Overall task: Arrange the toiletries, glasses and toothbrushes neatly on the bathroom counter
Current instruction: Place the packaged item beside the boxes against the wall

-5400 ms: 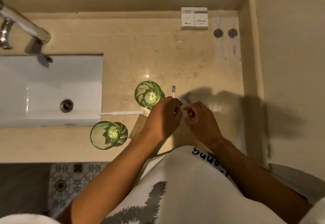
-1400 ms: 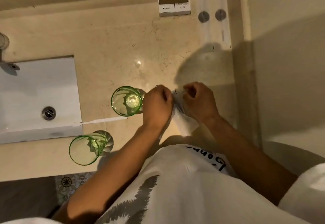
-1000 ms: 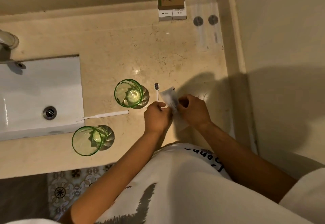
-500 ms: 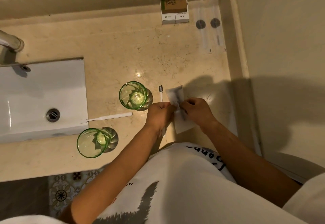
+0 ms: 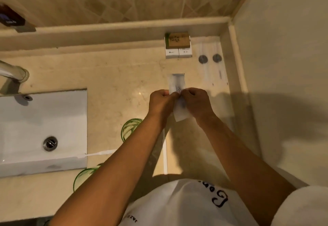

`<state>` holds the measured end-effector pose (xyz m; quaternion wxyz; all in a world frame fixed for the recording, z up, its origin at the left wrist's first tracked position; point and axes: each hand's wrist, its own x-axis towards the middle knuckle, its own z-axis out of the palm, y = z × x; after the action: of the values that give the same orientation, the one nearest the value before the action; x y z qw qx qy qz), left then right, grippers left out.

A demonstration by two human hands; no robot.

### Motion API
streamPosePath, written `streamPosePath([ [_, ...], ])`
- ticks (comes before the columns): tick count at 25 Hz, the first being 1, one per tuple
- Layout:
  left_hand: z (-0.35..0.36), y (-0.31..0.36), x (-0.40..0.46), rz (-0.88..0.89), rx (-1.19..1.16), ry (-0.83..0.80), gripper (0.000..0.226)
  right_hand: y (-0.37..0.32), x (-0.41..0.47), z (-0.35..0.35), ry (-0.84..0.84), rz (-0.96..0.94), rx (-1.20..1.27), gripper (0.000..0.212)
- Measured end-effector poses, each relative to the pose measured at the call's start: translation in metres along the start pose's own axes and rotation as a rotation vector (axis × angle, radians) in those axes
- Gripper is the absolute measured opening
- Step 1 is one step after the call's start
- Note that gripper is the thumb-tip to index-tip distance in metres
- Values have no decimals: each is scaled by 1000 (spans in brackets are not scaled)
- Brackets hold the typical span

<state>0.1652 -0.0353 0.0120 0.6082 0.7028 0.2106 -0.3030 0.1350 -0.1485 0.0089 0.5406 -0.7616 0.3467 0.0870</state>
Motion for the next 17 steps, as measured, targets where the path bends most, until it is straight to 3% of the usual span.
streamPosePath([
  [4,-12,44,47,31,95,73,11,-35,45,20,-12,-12,44,25],
  [10,-48,75,106,10,222,109,14,-53,92,62,-83,-111,-69,17],
  [14,-56,73,134,3,210,158,15,-46,111,85,12,-134,-65,14],
  [17,-52,69,148,44,181,162,10,-42,113,93,103,-182,40,32],
])
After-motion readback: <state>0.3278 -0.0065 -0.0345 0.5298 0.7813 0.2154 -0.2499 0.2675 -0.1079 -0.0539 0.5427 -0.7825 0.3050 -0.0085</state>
